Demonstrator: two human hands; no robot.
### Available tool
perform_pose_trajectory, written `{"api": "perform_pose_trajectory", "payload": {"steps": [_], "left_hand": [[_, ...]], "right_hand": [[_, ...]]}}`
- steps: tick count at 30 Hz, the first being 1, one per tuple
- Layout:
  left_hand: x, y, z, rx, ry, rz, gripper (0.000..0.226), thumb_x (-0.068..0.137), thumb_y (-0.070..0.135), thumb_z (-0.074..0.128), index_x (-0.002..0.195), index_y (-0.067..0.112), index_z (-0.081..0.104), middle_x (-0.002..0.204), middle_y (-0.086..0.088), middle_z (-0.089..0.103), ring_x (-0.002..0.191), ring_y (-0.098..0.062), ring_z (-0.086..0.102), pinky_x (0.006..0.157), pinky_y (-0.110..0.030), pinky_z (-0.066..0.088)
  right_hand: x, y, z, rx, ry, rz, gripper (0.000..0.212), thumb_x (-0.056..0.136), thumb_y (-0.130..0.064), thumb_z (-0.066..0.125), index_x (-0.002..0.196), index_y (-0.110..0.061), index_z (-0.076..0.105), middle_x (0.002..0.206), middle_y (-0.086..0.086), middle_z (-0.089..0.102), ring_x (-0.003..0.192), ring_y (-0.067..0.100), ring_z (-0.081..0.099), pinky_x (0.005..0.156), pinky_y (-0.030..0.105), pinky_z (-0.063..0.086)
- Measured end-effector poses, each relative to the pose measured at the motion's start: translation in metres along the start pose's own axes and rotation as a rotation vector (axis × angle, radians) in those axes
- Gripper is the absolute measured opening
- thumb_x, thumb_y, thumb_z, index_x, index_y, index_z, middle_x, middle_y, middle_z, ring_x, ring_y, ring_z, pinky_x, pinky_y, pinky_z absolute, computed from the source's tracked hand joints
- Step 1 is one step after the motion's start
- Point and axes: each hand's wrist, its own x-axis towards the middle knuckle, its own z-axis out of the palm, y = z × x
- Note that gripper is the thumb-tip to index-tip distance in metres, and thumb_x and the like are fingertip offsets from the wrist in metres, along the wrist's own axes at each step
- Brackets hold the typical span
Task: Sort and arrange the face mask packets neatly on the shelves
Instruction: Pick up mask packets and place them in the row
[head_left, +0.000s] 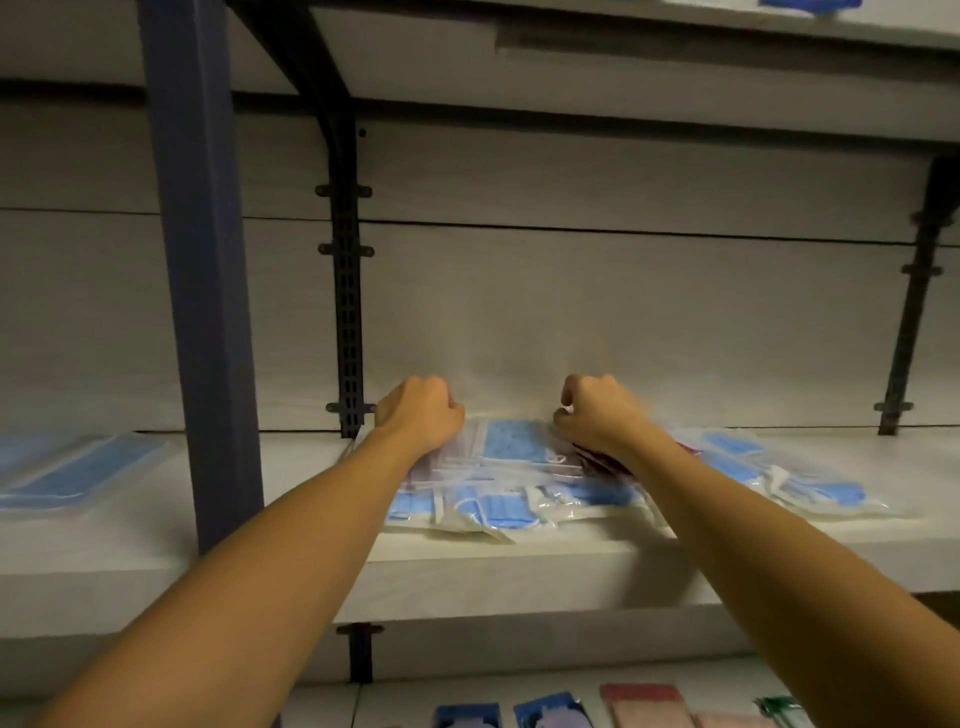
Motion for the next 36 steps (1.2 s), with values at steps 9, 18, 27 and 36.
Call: {"api": "perform_pose_trajectory", "payload": {"steps": [9,18,27,36], "left_hand": [[0.018,-0.024,0.021,0.000,-0.011,-0.042,0.020,0.093,0.037,0.053,0.102,0.026,0.068,0.107,-0.002,0.069,0.095,-0.025,0.064,0.075,-0.033,0.054],[0.025,-0.032,0.032,-0.206,-0.162,-0.001,0.042,0.083,0.061,0.062,0.109,0.031,0.075,0.116,0.005,0.064,0.107,-0.016,0.061,0.097,-0.036,0.051],[0.022,-0.034,0.033,-0.335,-0.193,0.022,0.035,0.087,0.051,0.073,0.102,0.021,0.080,0.100,0.004,0.074,0.096,-0.011,0.066,0.079,-0.022,0.047],[0.014,-0.027,0.025,-0.428,-0.241,-0.030,0.044,0.077,0.053,0.082,0.112,0.027,0.078,0.107,0.008,0.068,0.100,-0.006,0.061,0.075,-0.014,0.041]], "right_hand": [[0.022,0.014,0.030,0.105,-0.125,0.017,0.049,0.089,-0.062,0.048,0.102,-0.018,0.064,0.100,0.007,0.068,0.089,0.027,0.065,0.085,0.043,0.056],[0.029,0.019,0.034,0.112,-0.231,0.008,0.062,0.080,-0.076,0.056,0.086,-0.016,0.071,0.090,0.004,0.069,0.081,0.022,0.065,0.076,0.036,0.054],[0.030,0.021,0.037,0.320,0.025,0.021,0.013,0.085,-0.032,0.070,0.094,-0.024,0.064,0.097,0.004,0.068,0.092,0.029,0.062,0.083,0.039,0.056],[0.027,0.024,0.031,0.535,0.213,0.074,0.023,0.098,-0.023,0.056,0.119,-0.015,0.053,0.109,0.014,0.063,0.093,0.033,0.058,0.082,0.045,0.053]]}}
